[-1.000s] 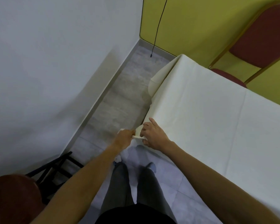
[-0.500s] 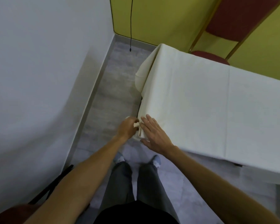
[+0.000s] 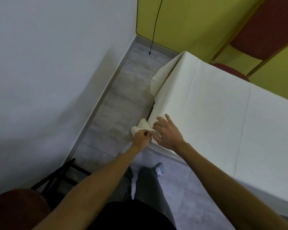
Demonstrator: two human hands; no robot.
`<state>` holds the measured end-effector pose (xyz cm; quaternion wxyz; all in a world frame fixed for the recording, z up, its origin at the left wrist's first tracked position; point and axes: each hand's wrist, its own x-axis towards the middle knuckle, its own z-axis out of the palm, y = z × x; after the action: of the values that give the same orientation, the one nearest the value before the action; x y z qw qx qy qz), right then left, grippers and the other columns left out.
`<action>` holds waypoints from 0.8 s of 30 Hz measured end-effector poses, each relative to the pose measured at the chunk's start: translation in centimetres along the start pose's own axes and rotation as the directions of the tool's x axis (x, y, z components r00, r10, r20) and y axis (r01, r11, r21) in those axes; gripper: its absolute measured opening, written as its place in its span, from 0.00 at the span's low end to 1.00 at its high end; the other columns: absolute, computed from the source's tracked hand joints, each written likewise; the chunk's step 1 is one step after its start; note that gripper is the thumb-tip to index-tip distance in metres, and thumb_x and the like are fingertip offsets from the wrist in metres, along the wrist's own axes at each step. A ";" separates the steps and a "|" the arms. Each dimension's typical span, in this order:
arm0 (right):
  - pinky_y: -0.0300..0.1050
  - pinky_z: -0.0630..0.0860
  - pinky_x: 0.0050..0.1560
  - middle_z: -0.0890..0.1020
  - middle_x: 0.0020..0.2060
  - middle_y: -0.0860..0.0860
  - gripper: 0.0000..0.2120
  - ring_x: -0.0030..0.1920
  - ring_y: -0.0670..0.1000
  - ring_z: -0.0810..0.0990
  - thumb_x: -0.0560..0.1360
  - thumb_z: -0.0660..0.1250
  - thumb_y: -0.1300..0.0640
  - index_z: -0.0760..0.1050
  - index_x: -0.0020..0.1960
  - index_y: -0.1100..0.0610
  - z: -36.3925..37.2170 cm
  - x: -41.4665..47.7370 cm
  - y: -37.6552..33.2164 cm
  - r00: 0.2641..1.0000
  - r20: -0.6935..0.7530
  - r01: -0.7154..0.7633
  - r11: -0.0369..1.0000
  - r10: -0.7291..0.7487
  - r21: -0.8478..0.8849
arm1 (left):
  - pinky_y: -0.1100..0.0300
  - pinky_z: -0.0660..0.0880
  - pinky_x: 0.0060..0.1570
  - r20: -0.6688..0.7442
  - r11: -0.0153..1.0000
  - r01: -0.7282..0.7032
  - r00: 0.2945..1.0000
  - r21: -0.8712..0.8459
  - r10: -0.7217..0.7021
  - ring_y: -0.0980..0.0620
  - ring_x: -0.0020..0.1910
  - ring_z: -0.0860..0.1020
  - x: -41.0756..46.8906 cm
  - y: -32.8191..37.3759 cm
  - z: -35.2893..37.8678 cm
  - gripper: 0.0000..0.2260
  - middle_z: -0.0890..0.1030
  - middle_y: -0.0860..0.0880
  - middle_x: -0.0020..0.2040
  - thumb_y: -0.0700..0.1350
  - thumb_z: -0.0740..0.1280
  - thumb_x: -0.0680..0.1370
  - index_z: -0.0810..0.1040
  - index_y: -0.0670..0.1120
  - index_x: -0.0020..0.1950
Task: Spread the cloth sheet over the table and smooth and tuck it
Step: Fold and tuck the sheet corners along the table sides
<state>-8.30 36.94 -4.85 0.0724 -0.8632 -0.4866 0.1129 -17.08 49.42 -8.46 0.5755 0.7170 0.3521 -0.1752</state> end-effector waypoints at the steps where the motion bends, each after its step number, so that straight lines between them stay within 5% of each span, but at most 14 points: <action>1: 0.59 0.52 0.78 0.84 0.54 0.52 0.22 0.66 0.55 0.74 0.80 0.54 0.47 0.83 0.53 0.57 -0.4 0.9 0.3 0.997 0.070 0.017 1.000 -0.015 -0.026 | 0.52 0.74 0.52 0.007 0.999 0.026 1.000 -0.028 -0.026 0.49 0.43 0.77 -0.3 0.0 0.4 0.15 0.79 0.45 0.43 0.46 0.61 0.83 0.81 0.35 0.49; 5: 0.57 0.48 0.76 0.84 0.49 0.52 0.18 0.58 0.53 0.79 0.80 0.55 0.50 0.82 0.52 0.55 -1.9 4.4 1.2 0.930 0.364 0.121 0.979 -0.053 -0.165 | 0.44 0.68 0.68 0.093 0.955 0.160 0.986 -0.249 -0.141 0.41 0.60 0.76 -0.3 -0.4 2.2 0.16 0.79 0.39 0.58 0.55 0.59 0.81 0.78 0.45 0.56; 7: 0.55 0.56 0.72 0.85 0.48 0.52 0.16 0.52 0.54 0.81 0.80 0.55 0.52 0.81 0.51 0.54 -2.5 6.0 1.3 0.882 0.468 0.170 0.964 -0.057 -0.203 | 0.49 0.69 0.70 0.131 0.918 0.206 0.977 -0.339 -0.170 0.44 0.65 0.74 -1.9 1.5 1.9 0.21 0.77 0.43 0.64 0.58 0.60 0.79 0.76 0.46 0.64; 10: 0.50 0.68 0.59 0.84 0.53 0.48 0.15 0.52 0.53 0.81 0.80 0.57 0.53 0.79 0.60 0.47 -2.9 7.9 1.2 0.821 0.567 0.225 0.950 -0.065 -0.217 | 0.59 0.69 0.63 0.045 0.939 0.152 0.988 -0.310 -0.145 0.46 0.63 0.74 -3.6 2.9 2.5 0.21 0.75 0.46 0.61 0.53 0.60 0.83 0.72 0.41 0.69; 13: 0.46 0.73 0.56 0.79 0.64 0.47 0.19 0.60 0.53 0.78 0.82 0.56 0.56 0.74 0.69 0.45 -2.3 9.9 1.0 0.723 0.688 0.202 0.972 -0.062 -0.124 | 0.51 0.73 0.65 -0.072 0.950 0.124 0.986 -0.286 -0.151 0.50 0.59 0.76 -3.6 2.6 4.0 0.28 0.77 0.51 0.58 0.67 0.63 0.76 0.74 0.46 0.66; 18: 0.42 0.72 0.59 0.80 0.62 0.51 0.15 0.59 0.54 0.78 0.81 0.63 0.55 0.79 0.66 0.53 -0.4 12.7 -0.2 0.398 0.917 0.232 0.971 -0.035 -0.064 | 0.55 0.77 0.56 -0.201 0.962 0.142 0.961 -0.235 -0.191 0.50 0.56 0.78 -3.9 3.2 4.9 0.25 0.80 0.49 0.56 0.61 0.69 0.75 0.76 0.46 0.65; 21: 0.51 0.76 0.62 0.81 0.60 0.51 0.15 0.55 0.55 0.79 0.78 0.66 0.49 0.80 0.62 0.52 0.6 13.6 0.7 0.347 0.938 0.302 0.946 0.007 -0.119 | 0.63 0.71 0.51 -0.261 0.967 0.165 0.941 -0.196 -0.214 0.51 0.57 0.77 -4.8 4.3 5.1 0.22 0.77 0.50 0.55 0.57 0.69 0.77 0.74 0.46 0.66; 24: 0.48 0.77 0.59 0.82 0.58 0.50 0.15 0.53 0.54 0.80 0.79 0.66 0.49 0.80 0.63 0.53 0.4 14.0 0.6 0.332 0.943 0.350 0.933 -0.038 -0.086 | 0.58 0.70 0.61 -0.290 0.979 0.192 0.935 -0.064 -0.203 0.49 0.67 0.72 -6.4 4.9 5.5 0.26 0.73 0.50 0.67 0.57 0.66 0.79 0.67 0.47 0.73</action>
<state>-0.93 48.60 -7.12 -0.3224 -0.5817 -0.5521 0.5028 -17.17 41.84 -2.35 0.5084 0.6860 0.5072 -0.1169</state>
